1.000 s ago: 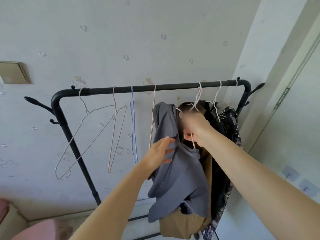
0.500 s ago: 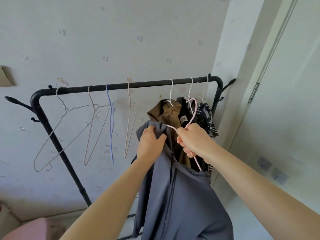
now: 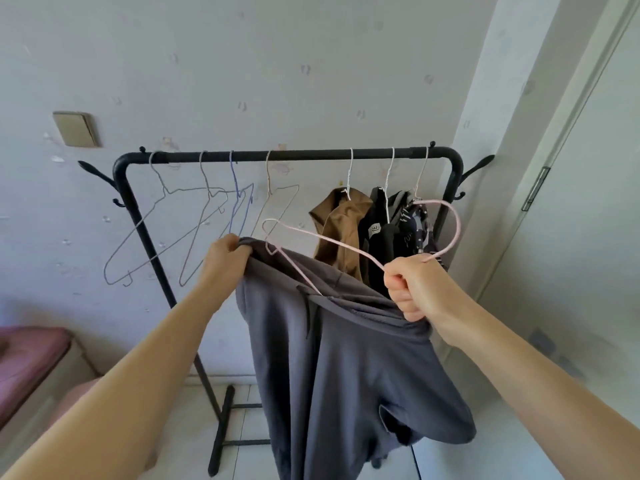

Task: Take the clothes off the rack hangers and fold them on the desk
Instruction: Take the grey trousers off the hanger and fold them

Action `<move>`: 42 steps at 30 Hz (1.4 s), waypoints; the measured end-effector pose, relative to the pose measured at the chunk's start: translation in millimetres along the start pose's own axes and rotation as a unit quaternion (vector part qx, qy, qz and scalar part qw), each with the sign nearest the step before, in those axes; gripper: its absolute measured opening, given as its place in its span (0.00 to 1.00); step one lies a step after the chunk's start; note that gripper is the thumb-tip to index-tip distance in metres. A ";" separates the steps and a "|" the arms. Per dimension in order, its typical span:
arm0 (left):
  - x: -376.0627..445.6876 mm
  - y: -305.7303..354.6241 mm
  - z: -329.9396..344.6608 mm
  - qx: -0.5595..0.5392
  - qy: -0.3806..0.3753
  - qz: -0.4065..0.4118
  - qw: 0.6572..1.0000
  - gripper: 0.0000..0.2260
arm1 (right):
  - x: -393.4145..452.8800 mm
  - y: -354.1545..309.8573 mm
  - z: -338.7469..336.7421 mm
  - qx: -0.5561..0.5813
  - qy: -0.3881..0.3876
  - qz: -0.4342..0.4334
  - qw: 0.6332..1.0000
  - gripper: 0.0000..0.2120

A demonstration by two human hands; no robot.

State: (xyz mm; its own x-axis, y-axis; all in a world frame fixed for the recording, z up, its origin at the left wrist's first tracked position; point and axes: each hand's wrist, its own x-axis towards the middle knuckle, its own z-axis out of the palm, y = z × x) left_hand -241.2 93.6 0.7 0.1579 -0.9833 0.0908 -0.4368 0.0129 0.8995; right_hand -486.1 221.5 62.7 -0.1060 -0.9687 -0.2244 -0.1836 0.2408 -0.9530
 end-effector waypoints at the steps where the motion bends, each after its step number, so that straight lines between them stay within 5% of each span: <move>1: -5.3 1.1 -3.6 0.011 -0.016 0.025 0.999 0.06 | -0.8 0.6 -1.6 0.021 -0.005 -0.003 1.000 0.20; 5: -25.9 4.3 -0.1 0.055 -0.066 0.083 0.993 0.11 | 6.1 2.6 1.1 0.071 -0.004 -0.004 0.997 0.19; 17: -38.3 1.3 -10.3 0.123 -0.091 0.097 0.983 0.01 | 119.6 -41.4 51.3 0.098 0.033 0.017 0.994 0.15; 22: -29.5 -0.8 -28.6 0.165 -0.087 0.114 0.976 0.02 | 177.5 -75.4 69.6 0.064 0.050 0.017 0.997 0.06; 31: -13.6 -22.6 -61.8 0.307 -0.080 0.160 0.935 0.05 | 261.9 -89.8 80.6 -0.128 0.139 -0.014 0.982 0.15; 39: 6.7 -42.3 -77.4 0.239 -0.052 0.099 0.965 0.03 | 285.2 -72.9 94.5 -0.214 0.126 0.000 0.969 0.04; 42: 11.7 -48.1 -78.3 0.201 -0.042 0.077 0.976 0.02 | 282.5 -64.5 100.7 -0.202 0.110 -0.005 0.973 0.08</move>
State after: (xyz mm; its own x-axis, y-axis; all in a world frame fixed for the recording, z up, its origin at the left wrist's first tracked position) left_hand -149.0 95.7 -8.0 -0.0018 -0.9869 0.1614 -0.7644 0.1054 0.6361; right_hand -405.8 -73.6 40.3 -0.3012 -0.9455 -0.1240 -0.5507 0.2786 -0.7868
